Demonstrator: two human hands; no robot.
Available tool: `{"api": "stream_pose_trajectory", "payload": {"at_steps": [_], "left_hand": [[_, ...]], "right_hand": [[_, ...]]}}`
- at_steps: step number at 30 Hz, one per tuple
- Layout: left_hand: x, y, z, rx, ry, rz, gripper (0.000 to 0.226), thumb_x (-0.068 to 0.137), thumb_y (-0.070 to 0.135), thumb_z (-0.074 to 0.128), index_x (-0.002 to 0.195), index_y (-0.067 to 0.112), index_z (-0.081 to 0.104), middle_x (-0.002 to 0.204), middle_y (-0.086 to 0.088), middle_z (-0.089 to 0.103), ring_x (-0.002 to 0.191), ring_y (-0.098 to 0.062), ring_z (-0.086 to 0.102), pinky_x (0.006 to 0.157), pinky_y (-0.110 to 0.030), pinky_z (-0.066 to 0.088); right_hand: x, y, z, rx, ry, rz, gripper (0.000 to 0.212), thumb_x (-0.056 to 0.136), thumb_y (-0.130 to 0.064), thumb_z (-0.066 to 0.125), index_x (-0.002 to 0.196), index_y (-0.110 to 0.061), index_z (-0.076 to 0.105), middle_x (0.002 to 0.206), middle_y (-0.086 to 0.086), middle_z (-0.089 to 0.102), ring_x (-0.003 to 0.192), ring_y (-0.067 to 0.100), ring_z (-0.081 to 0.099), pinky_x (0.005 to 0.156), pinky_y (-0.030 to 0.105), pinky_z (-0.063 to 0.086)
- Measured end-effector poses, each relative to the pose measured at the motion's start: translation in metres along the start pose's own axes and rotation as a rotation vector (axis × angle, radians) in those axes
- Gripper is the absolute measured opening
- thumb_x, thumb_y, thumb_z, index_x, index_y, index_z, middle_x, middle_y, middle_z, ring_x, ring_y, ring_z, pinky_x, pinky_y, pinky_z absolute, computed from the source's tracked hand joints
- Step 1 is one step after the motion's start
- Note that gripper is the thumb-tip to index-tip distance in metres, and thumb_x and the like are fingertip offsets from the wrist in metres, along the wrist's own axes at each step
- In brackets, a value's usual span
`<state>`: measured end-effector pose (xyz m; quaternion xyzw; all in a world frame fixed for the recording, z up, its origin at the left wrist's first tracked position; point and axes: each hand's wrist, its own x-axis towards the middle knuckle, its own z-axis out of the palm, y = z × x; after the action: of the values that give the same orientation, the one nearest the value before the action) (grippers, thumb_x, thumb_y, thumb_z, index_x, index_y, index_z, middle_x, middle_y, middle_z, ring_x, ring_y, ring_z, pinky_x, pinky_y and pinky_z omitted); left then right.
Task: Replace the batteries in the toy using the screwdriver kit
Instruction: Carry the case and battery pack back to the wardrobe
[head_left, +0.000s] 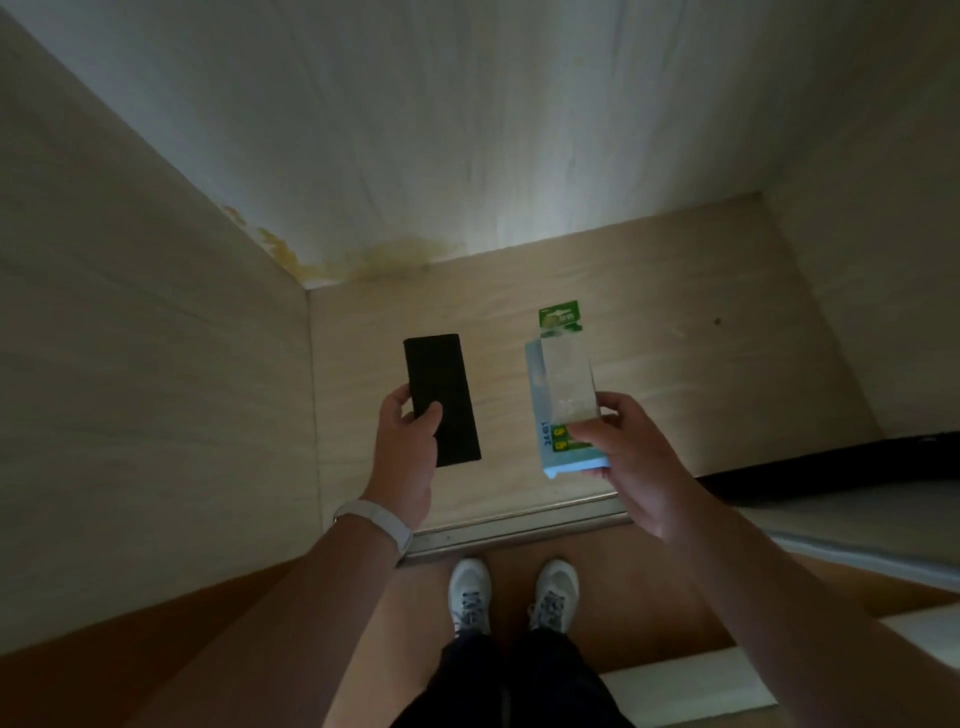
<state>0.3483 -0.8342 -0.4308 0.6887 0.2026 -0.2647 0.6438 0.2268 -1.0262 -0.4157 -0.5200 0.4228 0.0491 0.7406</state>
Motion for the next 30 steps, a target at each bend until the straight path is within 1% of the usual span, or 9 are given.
{"api": "stream_pose_trajectory", "payload": {"at_steps": [3, 7, 9, 11, 15, 21, 24, 27, 30], "left_hand": [[0.035, -0.021, -0.002, 0.031, 0.034, -0.048, 0.026, 0.100, 0.017, 0.062, 0.107, 0.041, 0.056, 0.102, 0.002, 0.074, 0.082, -0.013, 0.075, 0.060, -0.029, 0.058], [0.077, -0.055, -0.004, 0.066, 0.059, -0.091, 0.026, 0.100, 0.017, 0.062, 0.107, 0.041, 0.055, 0.103, 0.001, 0.072, 0.090, -0.017, 0.072, 0.059, -0.027, 0.057], [0.093, -0.070, -0.003, 0.081, 0.070, -0.108, 0.027, 0.100, 0.016, 0.062, 0.106, 0.041, 0.054, 0.101, 0.003, 0.071, 0.090, -0.016, 0.071, 0.059, -0.027, 0.056], [0.108, -0.085, -0.002, 0.088, 0.077, -0.126, 0.027, 0.099, 0.016, 0.063, 0.110, 0.039, 0.055, 0.101, 0.003, 0.071, 0.090, -0.017, 0.071, 0.062, -0.029, 0.057], [0.133, -0.108, -0.001, 0.114, 0.071, -0.145, 0.033, 0.098, 0.016, 0.064, 0.122, 0.034, 0.052, 0.103, 0.000, 0.071, 0.094, -0.020, 0.071, 0.066, -0.033, 0.057], [0.158, -0.129, -0.001, 0.104, 0.085, -0.147, 0.031, 0.097, 0.015, 0.065, 0.113, 0.039, 0.053, 0.104, 0.001, 0.072, 0.093, -0.018, 0.072, 0.064, -0.030, 0.059], [0.164, -0.137, -0.002, 0.099, 0.100, -0.144, 0.032, 0.097, 0.016, 0.065, 0.108, 0.043, 0.054, 0.105, 0.002, 0.072, 0.094, -0.017, 0.071, 0.067, -0.030, 0.058], [0.167, -0.143, -0.003, 0.102, 0.106, -0.140, 0.032, 0.097, 0.015, 0.065, 0.107, 0.044, 0.054, 0.108, 0.000, 0.071, 0.094, -0.015, 0.069, 0.066, -0.027, 0.054], [0.170, -0.147, -0.005, 0.098, 0.112, -0.143, 0.034, 0.097, 0.015, 0.065, 0.103, 0.046, 0.053, 0.110, 0.000, 0.070, 0.096, -0.015, 0.069, 0.068, -0.029, 0.055]], "right_hand": [[0.039, 0.016, 0.003, -0.036, 0.022, 0.019, 0.034, 0.085, -0.009, 0.069, 0.113, -0.021, 0.055, 0.109, 0.014, 0.065, 0.102, 0.033, 0.066, 0.090, 0.052, 0.051], [0.086, 0.041, 0.003, -0.073, 0.036, 0.046, 0.033, 0.084, -0.006, 0.070, 0.106, -0.025, 0.056, 0.106, 0.013, 0.065, 0.094, 0.026, 0.069, 0.072, 0.038, 0.054], [0.107, 0.055, 0.001, -0.102, 0.033, 0.061, 0.036, 0.084, -0.006, 0.071, 0.111, -0.023, 0.055, 0.105, 0.012, 0.065, 0.091, 0.024, 0.070, 0.066, 0.032, 0.053], [0.126, 0.070, 0.000, -0.137, 0.024, 0.072, 0.042, 0.083, -0.007, 0.073, 0.119, -0.020, 0.054, 0.105, 0.011, 0.066, 0.093, 0.024, 0.070, 0.070, 0.034, 0.054], [0.158, 0.097, 0.003, -0.193, 0.013, 0.092, 0.045, 0.081, -0.007, 0.074, 0.118, -0.024, 0.054, 0.105, 0.012, 0.066, 0.095, 0.025, 0.070, 0.079, 0.040, 0.059], [0.187, 0.121, 0.006, -0.197, -0.041, 0.129, 0.046, 0.082, -0.005, 0.075, 0.120, -0.020, 0.055, 0.109, 0.012, 0.067, 0.095, 0.024, 0.072, 0.080, 0.038, 0.059], [0.195, 0.127, 0.006, -0.252, -0.048, 0.123, 0.048, 0.082, -0.005, 0.075, 0.124, -0.017, 0.055, 0.109, 0.008, 0.068, 0.098, 0.025, 0.070, 0.084, 0.042, 0.058], [0.198, 0.130, 0.007, -0.338, -0.037, 0.092, 0.041, 0.083, -0.010, 0.074, 0.120, -0.021, 0.059, 0.101, 0.001, 0.071, 0.095, 0.019, 0.070, 0.079, 0.036, 0.058], [0.197, 0.130, 0.009, -0.510, 0.020, 0.016, 0.027, 0.082, -0.021, 0.074, 0.105, -0.031, 0.064, 0.089, -0.010, 0.070, 0.079, 0.000, 0.067, 0.065, 0.021, 0.050]]}}
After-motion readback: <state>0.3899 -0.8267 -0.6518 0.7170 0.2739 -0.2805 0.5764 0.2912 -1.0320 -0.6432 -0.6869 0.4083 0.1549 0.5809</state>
